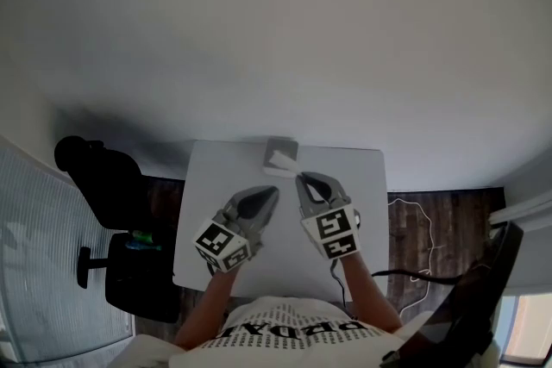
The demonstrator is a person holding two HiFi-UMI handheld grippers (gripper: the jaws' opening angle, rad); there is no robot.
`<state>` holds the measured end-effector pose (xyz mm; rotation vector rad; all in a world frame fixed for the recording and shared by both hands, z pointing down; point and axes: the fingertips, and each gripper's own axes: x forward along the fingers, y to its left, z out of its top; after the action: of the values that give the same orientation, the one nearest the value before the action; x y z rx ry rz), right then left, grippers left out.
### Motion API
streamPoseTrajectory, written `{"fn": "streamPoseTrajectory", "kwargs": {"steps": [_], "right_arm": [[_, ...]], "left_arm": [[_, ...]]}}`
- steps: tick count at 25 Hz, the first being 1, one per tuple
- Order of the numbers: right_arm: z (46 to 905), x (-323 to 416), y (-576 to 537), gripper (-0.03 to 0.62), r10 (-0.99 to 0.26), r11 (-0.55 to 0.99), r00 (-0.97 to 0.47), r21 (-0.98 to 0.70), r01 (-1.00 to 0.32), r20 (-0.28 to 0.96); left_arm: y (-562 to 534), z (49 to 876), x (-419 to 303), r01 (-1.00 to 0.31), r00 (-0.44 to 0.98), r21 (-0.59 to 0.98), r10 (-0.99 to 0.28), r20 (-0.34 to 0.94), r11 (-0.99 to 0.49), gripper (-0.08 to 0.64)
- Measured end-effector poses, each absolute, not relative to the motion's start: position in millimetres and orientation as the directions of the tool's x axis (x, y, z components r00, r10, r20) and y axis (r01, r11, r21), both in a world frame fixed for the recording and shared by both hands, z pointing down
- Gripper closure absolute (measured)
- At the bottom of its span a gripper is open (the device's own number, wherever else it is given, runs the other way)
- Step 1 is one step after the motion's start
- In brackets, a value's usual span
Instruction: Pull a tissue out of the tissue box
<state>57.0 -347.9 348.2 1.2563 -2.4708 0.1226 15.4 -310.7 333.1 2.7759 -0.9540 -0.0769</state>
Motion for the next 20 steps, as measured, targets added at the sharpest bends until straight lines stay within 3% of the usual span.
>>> {"fn": "streamPoseTrajectory", "kwargs": {"steps": [20], "right_arm": [[343.7,59.1,-333.1,0.583,-0.763,0.601,-0.541,0.083,-0.795,0.354]], "left_arm": [[-298.4,331.9,21.1,-0.601,0.796,0.169,-0.604,0.035,-0.781,0.566]]}}
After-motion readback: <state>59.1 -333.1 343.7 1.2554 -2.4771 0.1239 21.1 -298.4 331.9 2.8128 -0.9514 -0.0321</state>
